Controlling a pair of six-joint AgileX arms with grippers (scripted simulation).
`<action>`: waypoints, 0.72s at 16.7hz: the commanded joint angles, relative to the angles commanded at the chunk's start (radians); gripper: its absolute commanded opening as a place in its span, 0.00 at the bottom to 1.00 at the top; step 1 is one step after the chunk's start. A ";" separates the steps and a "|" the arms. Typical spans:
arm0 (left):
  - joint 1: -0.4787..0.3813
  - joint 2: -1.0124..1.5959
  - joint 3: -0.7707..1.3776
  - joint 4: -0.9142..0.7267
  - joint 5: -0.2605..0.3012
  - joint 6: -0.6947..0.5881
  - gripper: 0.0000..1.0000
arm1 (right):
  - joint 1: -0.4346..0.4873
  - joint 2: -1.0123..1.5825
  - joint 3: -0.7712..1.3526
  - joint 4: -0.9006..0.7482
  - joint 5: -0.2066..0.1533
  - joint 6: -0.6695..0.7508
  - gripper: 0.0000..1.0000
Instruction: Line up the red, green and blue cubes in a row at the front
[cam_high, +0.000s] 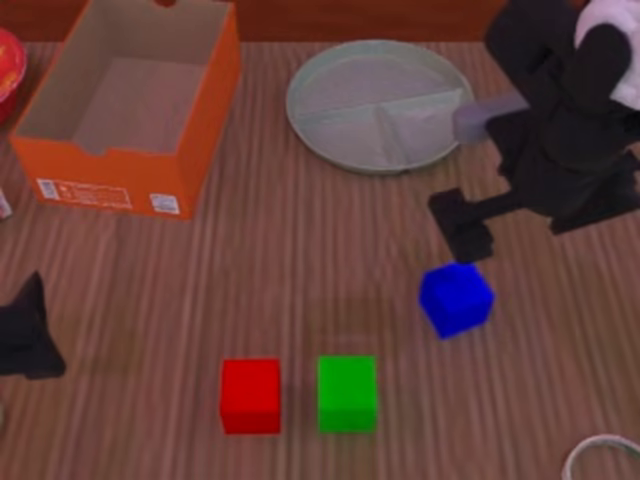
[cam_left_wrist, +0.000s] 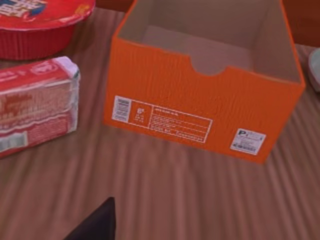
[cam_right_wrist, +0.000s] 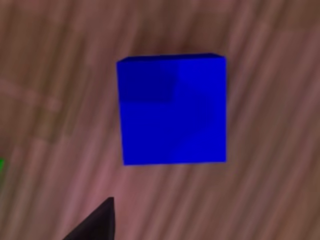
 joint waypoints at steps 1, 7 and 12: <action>0.024 -0.055 -0.038 0.040 0.003 0.044 1.00 | 0.016 0.064 0.052 -0.034 0.001 0.004 1.00; 0.099 -0.251 -0.141 0.184 0.015 0.199 1.00 | 0.069 0.260 0.223 -0.137 0.003 0.017 1.00; 0.099 -0.251 -0.141 0.184 0.015 0.199 1.00 | 0.063 0.257 0.221 -0.135 0.003 0.016 1.00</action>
